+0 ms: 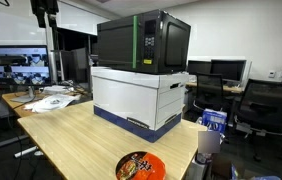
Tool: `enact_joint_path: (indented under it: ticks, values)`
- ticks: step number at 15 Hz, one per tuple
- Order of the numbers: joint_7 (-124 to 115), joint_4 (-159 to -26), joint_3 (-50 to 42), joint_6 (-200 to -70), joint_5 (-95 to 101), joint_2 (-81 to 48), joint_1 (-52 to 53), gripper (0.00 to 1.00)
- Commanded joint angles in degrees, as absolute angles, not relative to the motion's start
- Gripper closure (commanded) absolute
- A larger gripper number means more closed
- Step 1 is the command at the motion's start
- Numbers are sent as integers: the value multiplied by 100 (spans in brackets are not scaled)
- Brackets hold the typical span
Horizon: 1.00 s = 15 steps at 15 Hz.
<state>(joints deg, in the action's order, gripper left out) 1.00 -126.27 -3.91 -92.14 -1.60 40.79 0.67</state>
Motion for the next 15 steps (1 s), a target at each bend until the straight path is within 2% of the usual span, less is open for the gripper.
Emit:
enact_joint_path:
  ticks: [1, 6, 15]
  values:
    - [140, -12609, -344, -9199, -196, 4066, -11, 0]
    - [187, -12798, -498, -9909, -152, 4045, -146, 0]
    - [1346, -13370, -1200, -12500, 10, 3715, -246, 0]
